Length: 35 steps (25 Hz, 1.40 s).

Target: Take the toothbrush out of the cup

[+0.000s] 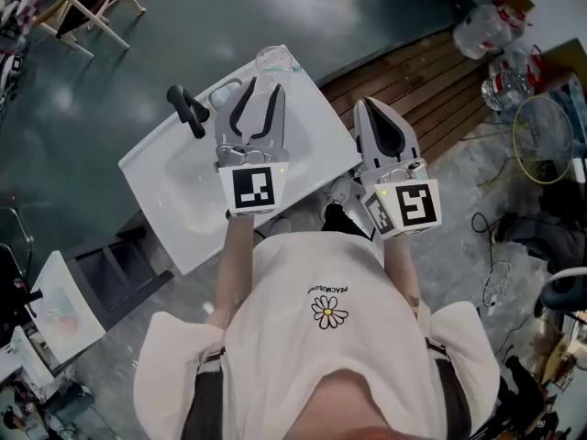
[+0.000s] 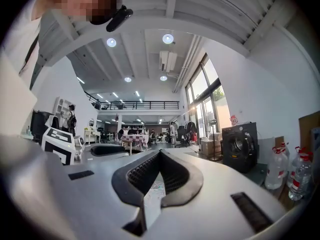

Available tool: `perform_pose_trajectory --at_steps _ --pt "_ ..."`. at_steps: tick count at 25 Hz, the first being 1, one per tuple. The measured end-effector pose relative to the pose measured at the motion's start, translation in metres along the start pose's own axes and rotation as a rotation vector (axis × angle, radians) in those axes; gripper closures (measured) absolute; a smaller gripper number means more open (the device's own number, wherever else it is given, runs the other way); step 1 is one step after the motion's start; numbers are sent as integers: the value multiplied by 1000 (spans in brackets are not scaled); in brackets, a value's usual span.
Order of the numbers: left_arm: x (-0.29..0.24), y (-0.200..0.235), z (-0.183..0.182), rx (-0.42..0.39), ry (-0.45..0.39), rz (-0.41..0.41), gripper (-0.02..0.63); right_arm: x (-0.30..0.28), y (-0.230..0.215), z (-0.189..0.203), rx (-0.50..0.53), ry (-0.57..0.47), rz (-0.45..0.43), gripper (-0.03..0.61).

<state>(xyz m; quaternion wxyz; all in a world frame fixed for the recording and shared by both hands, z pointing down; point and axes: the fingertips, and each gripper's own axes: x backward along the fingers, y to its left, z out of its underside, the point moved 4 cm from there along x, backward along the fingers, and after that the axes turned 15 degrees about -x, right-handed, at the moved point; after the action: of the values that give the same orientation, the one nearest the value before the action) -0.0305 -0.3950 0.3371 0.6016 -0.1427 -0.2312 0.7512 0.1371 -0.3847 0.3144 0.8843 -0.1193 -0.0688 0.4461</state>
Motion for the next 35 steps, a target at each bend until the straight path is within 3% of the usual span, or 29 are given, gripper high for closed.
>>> perform_pose_trajectory --at_steps 2,5,9,20,26,29,35 --pt "-11 -5 7 -93 25 51 425 2 -4 1 -3 4 6 580" --pt "-28 -15 26 -185 78 124 391 4 -9 4 -5 12 19 580" --pt "-51 -35 60 -309 150 244 391 11 -16 8 -5 19 39 580" --pt "-123 -78 146 -526 364 537 426 25 -35 17 -40 28 94 580" --pt "-137 -88 164 -567 442 626 469 29 -35 20 -37 31 105 580" --pt "-137 -89 163 -581 457 643 566 30 -36 21 -37 36 105 580" --pt "-137 -86 153 -578 444 628 578 30 -33 20 -42 23 98 580"
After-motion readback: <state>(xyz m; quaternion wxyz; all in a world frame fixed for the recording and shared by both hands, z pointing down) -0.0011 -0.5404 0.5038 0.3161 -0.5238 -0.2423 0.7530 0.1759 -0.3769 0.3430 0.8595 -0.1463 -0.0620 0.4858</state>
